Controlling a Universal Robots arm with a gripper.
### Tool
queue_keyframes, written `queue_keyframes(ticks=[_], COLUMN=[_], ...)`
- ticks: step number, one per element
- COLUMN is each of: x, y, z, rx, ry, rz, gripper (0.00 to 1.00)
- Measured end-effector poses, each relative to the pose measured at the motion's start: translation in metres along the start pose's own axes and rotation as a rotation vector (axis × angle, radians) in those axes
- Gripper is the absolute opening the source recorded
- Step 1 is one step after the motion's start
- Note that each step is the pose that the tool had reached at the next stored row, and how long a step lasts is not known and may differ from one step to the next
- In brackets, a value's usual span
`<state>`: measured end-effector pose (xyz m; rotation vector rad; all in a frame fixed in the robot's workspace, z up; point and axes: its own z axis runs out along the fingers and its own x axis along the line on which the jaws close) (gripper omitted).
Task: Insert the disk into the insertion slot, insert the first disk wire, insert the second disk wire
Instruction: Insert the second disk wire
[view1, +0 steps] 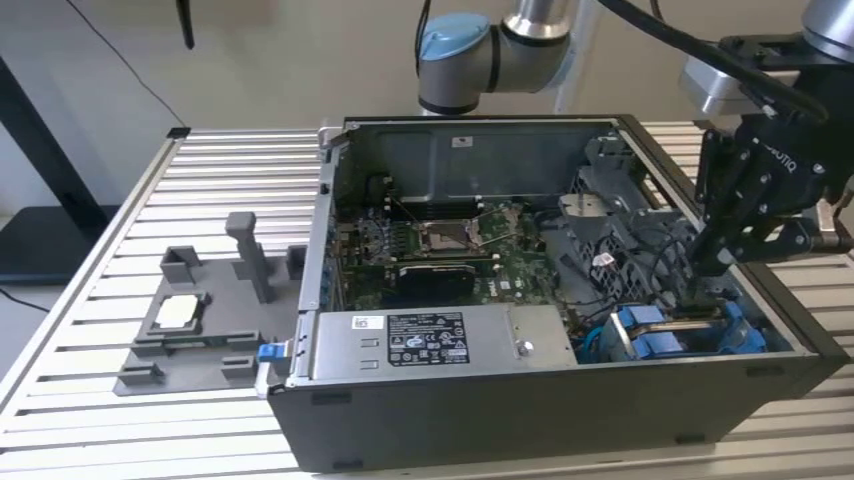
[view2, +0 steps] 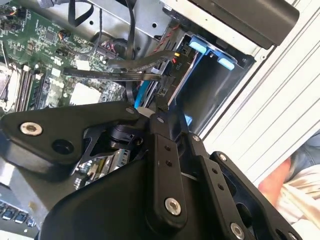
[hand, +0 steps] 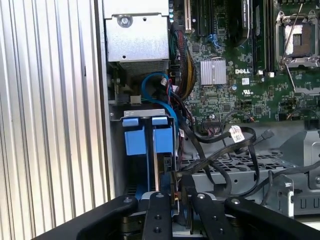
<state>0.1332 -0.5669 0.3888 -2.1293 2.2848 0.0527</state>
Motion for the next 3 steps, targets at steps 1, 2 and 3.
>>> queue_keyframes(ticks=[1,2,3], x=[0.0,0.0,0.0], y=[0.0,0.0,0.0], z=[0.0,0.0,0.0], rx=[0.0,0.0,0.0], ry=[0.0,0.0,0.0], rz=[0.0,0.0,0.0], gripper=[0.24,0.24,0.24])
